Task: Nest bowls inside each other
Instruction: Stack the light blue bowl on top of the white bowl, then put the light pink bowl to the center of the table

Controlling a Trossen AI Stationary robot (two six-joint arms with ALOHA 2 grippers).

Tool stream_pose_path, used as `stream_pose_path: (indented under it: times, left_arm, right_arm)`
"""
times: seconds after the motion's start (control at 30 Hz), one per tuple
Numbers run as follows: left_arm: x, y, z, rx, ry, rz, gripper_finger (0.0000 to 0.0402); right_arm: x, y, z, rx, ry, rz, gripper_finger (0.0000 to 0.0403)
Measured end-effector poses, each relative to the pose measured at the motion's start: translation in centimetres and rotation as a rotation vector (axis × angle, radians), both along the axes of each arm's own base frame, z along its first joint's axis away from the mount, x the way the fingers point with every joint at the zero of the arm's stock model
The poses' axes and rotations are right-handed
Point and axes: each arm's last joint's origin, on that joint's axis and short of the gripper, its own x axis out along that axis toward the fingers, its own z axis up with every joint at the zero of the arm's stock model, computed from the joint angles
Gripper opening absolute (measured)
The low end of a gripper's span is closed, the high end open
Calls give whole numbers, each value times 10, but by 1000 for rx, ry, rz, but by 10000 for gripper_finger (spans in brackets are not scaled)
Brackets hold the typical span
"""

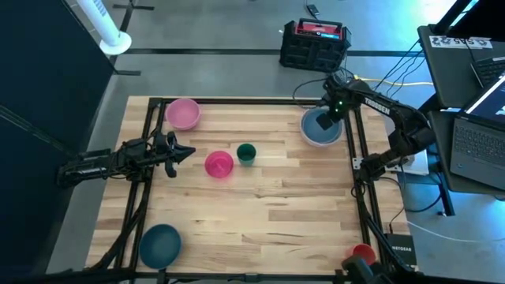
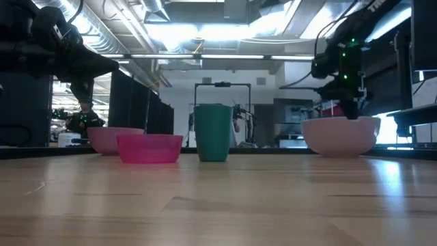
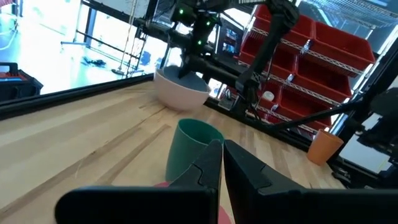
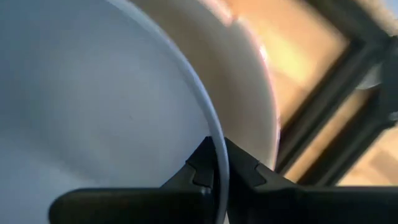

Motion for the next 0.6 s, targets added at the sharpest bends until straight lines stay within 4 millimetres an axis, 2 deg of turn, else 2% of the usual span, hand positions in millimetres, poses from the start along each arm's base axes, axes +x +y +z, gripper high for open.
stream_pose_path:
  times: [0.2, 0.6]
  left_arm:
    - [0, 0, 0, 0, 0, 0, 0]
    - [0, 0, 0, 0, 0, 0, 0]
  right_arm:
    - [7, 6, -6, 18, -2, 32, 17]
    - [14, -2, 22, -20, -31, 60, 166]
